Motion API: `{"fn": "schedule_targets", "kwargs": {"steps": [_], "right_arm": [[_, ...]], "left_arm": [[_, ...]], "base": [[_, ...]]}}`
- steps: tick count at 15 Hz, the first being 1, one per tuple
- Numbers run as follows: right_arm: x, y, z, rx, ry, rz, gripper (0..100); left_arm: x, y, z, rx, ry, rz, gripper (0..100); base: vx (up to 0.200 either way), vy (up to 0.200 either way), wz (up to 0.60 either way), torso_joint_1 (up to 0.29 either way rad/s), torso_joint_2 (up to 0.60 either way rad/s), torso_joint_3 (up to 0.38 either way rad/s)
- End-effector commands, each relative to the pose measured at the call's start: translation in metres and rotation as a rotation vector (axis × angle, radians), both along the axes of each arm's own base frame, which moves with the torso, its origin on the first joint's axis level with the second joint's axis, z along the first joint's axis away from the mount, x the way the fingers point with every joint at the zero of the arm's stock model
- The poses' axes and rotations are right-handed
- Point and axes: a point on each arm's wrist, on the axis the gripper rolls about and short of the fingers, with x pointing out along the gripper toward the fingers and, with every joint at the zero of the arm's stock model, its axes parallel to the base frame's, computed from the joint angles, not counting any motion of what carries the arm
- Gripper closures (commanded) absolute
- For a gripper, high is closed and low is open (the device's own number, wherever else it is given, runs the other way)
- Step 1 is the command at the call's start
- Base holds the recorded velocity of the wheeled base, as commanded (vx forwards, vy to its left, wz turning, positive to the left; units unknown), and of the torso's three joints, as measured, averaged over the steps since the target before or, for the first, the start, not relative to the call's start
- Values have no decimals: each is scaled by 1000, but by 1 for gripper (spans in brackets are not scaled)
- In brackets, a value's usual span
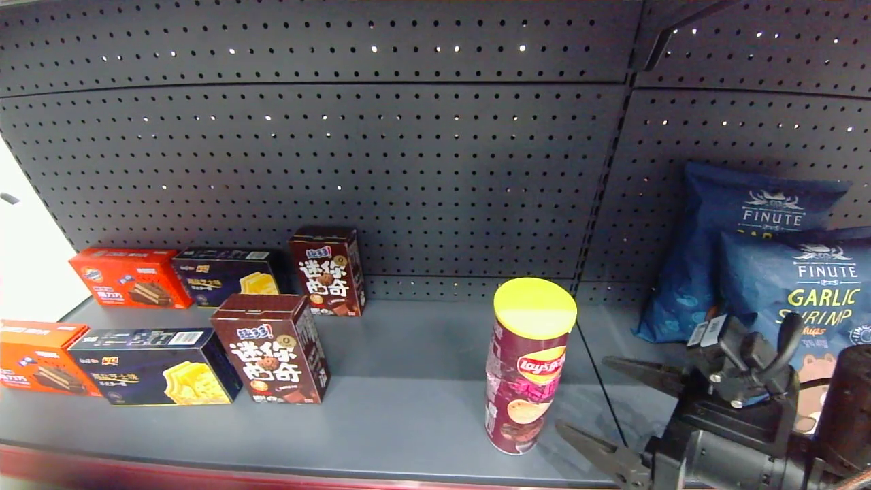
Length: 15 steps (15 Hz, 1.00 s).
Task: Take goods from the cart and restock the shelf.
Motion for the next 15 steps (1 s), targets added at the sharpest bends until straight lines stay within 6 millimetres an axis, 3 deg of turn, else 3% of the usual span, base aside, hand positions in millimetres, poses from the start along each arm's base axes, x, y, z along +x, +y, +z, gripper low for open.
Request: {"fn": "schedule_targets", "kwargs": {"steps": [1, 6, 15], "right_arm": [[-10, -18, 13, 25, -31, -43, 0], [4, -21, -6, -66, 95, -200, 0], [57, 10, -26, -121, 156, -246, 0]], "left_arm": [[0, 0, 0, 0, 0, -2, 100], [0, 0, 0, -2, 1, -4, 100], [-1, 0, -6, -3, 6, -1, 100]], "base": [[0, 0, 0, 0, 0, 0], [0, 0, 0, 0, 0, 0], [0, 0, 0, 0, 0, 0]]}}
